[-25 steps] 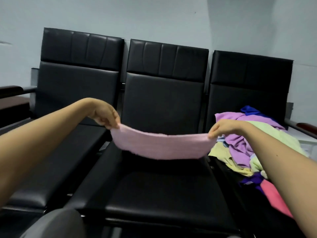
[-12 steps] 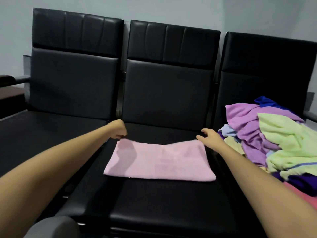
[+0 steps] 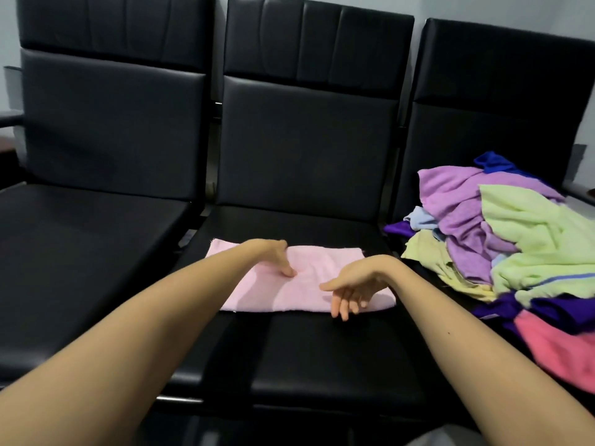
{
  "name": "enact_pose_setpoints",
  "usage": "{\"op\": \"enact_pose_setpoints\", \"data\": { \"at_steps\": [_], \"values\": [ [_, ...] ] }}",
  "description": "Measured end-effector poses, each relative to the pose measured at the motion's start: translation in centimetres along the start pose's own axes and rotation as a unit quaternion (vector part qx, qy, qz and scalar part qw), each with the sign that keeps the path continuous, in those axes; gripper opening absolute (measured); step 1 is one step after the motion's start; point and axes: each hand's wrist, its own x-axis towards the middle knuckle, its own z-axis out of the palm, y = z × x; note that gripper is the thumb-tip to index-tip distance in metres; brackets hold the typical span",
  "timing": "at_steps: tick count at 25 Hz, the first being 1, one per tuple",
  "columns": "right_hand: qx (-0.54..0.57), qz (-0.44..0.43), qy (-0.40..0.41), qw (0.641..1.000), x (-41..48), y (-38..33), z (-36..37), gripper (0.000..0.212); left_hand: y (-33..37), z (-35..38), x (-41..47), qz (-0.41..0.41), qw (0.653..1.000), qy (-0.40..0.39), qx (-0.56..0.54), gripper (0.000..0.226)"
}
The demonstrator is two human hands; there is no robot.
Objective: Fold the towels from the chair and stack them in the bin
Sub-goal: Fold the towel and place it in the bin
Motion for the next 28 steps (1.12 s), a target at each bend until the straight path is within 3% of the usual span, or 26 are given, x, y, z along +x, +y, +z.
{"op": "enact_pose_setpoints", "data": {
  "at_steps": [2, 4, 6, 7, 10, 12, 15, 17, 20, 23, 25, 26, 28],
  "values": [
    [0.026, -0.001, -0.062, 0.998, 0.0, 0.0, 0.7, 0.050, -0.3, -0.6, -0.5, -0.051, 0.997, -0.015, -0.052, 0.063],
    [0.119, -0.039, -0.025, 0.992, 0.8, -0.1, 1.5, 0.044, -0.4, -0.1, -0.7, -0.072, 0.988, -0.034, -0.130, 0.057],
    [0.251, -0.080, 0.061, 0.963, 1.4, -0.8, 2.2, 0.043, -0.4, 0.6, -1.1, -0.069, 0.973, -0.029, -0.216, 0.054],
    [0.291, -0.091, 0.112, 0.946, 1.6, -1.4, 2.5, 0.042, -0.5, 0.6, -1.4, -0.065, 0.956, -0.040, -0.283, 0.053],
    [0.344, -0.086, 0.298, 0.886, 2.6, -2.4, 2.5, 0.026, -1.1, -0.8, -3.2, -0.067, 0.850, -0.127, -0.507, 0.050],
    [0.403, -0.099, 0.374, 0.829, 3.2, -2.0, 2.3, 0.028, -1.8, -1.6, -4.0, -0.065, 0.829, -0.103, -0.546, 0.048],
    [0.436, -0.118, 0.463, 0.763, 2.0, -1.1, 1.3, 0.010, -3.1, -2.8, -5.3, -0.096, 0.816, -0.065, -0.566, 0.045],
    [0.429, -0.138, 0.492, 0.745, 0.0, -1.0, 0.3, 0.026, -3.7, -4.0, -6.6, -0.108, 0.815, -0.039, -0.568, 0.040],
    [0.458, -0.195, 0.472, 0.728, -2.6, -1.7, -1.7, 0.029, -3.5, -6.2, -7.5, -0.104, 0.795, -0.014, -0.597, 0.023],
    [0.476, -0.218, 0.468, 0.712, -4.1, -2.9, -3.0, 0.031, -3.4, -8.0, -8.4, -0.083, 0.731, 0.047, -0.676, 0.012],
    [0.460, -0.233, 0.489, 0.704, -4.6, -3.6, -4.0, 0.030, -2.6, -9.5, -8.7, -0.023, 0.701, 0.063, -0.710, 0.016],
    [0.458, -0.252, 0.498, 0.692, -4.7, -3.9, -4.6, 0.030, -2.4, -10.0, -8.6, 0.001, 0.634, 0.049, -0.772, 0.027],
    [0.456, -0.312, 0.515, 0.655, -5.4, -4.7, -5.7, 0.032, -1.2, -10.8, -8.4, 0.070, 0.576, 0.064, -0.812, 0.045]
  ]
}}
